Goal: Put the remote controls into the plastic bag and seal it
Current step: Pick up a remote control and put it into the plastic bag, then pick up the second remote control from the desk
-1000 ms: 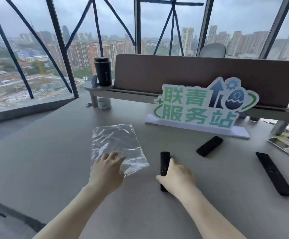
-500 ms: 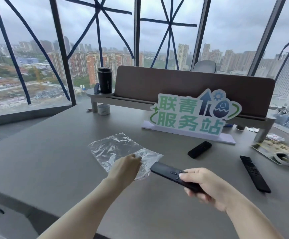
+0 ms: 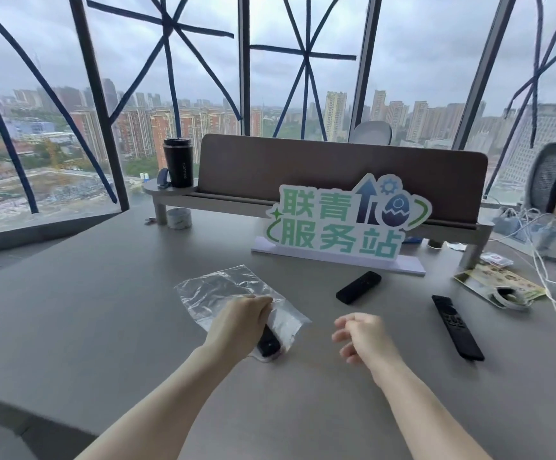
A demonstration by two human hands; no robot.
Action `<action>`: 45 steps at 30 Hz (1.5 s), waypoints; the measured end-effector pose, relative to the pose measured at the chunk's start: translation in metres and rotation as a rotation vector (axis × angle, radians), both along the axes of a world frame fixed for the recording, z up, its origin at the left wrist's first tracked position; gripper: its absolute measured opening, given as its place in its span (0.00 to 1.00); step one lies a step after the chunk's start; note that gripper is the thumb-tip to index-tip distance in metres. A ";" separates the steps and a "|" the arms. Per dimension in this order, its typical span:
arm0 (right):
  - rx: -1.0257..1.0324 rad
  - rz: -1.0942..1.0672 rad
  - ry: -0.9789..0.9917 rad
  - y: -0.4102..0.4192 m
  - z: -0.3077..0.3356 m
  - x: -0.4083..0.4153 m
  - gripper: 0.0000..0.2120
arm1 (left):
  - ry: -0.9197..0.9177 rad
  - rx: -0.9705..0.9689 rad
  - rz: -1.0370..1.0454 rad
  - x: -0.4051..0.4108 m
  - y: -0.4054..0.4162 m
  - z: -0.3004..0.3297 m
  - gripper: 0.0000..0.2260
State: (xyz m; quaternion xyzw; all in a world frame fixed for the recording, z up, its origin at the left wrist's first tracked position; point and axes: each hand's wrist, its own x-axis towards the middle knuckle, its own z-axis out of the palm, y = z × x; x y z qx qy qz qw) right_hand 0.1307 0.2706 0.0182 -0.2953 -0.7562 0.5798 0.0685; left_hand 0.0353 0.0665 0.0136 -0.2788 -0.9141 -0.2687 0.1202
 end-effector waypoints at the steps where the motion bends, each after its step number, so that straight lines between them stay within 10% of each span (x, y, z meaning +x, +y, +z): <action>1: 0.089 -0.056 -0.030 0.014 -0.002 -0.005 0.10 | 0.013 -0.011 -0.006 0.001 0.002 -0.001 0.13; 9: 0.496 -0.203 -0.326 0.068 -0.024 -0.101 0.30 | 0.023 0.022 -0.004 0.014 0.017 -0.002 0.10; 13: 0.617 -0.201 -0.420 0.069 -0.024 -0.123 0.21 | 0.017 0.043 0.010 0.011 0.014 -0.005 0.10; 23: -0.306 0.197 0.029 0.079 0.027 -0.003 0.12 | -0.061 0.191 0.068 -0.008 0.034 0.017 0.14; 36: -0.343 0.416 -0.058 -0.041 0.001 0.004 0.15 | -0.097 0.164 0.052 0.013 0.028 0.022 0.12; 42: 0.283 -0.202 -0.031 0.056 -0.021 0.035 0.08 | -0.076 0.182 -0.018 0.017 0.034 0.007 0.11; 45: 0.583 -0.465 -0.253 0.117 -0.027 0.050 0.21 | -0.053 0.193 -0.037 0.019 0.049 0.004 0.11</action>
